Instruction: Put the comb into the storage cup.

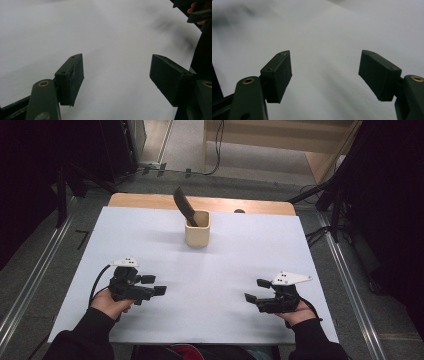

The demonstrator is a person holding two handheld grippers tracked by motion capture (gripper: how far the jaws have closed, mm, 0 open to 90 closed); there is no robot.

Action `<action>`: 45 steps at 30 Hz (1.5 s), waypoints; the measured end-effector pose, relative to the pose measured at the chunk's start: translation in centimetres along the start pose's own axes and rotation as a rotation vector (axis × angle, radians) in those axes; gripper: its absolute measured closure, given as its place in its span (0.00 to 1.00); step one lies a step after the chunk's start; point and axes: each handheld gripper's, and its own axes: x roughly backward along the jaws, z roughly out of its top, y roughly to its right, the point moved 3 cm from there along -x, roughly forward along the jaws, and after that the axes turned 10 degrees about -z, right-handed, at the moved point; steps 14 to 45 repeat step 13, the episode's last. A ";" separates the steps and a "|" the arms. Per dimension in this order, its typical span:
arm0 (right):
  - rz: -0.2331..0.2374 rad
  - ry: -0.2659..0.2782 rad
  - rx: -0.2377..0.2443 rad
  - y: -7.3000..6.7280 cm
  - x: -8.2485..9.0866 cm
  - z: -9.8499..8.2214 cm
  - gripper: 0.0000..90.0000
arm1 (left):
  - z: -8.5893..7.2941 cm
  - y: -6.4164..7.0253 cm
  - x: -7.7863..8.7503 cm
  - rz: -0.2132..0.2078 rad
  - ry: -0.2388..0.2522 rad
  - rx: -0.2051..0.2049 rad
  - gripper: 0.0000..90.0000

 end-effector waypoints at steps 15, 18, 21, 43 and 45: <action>0.004 -0.007 0.005 0.0 -0.1 -0.1 0.27 | 0.1 0.2 -0.1 -0.019 0.008 0.002 0.31; 0.004 -0.007 0.005 0.0 -0.1 -0.1 0.27 | 0.1 0.2 -0.1 -0.019 0.008 0.002 0.31; 0.004 -0.007 0.005 0.0 -0.1 -0.1 0.27 | 0.1 0.2 -0.1 -0.019 0.008 0.002 0.31; 0.004 -0.007 0.005 0.0 -0.1 -0.1 0.27 | 0.1 0.2 -0.1 -0.019 0.008 0.002 0.31; 0.004 -0.007 0.005 0.0 -0.1 -0.1 0.27 | 0.1 0.2 -0.1 -0.019 0.008 0.002 0.31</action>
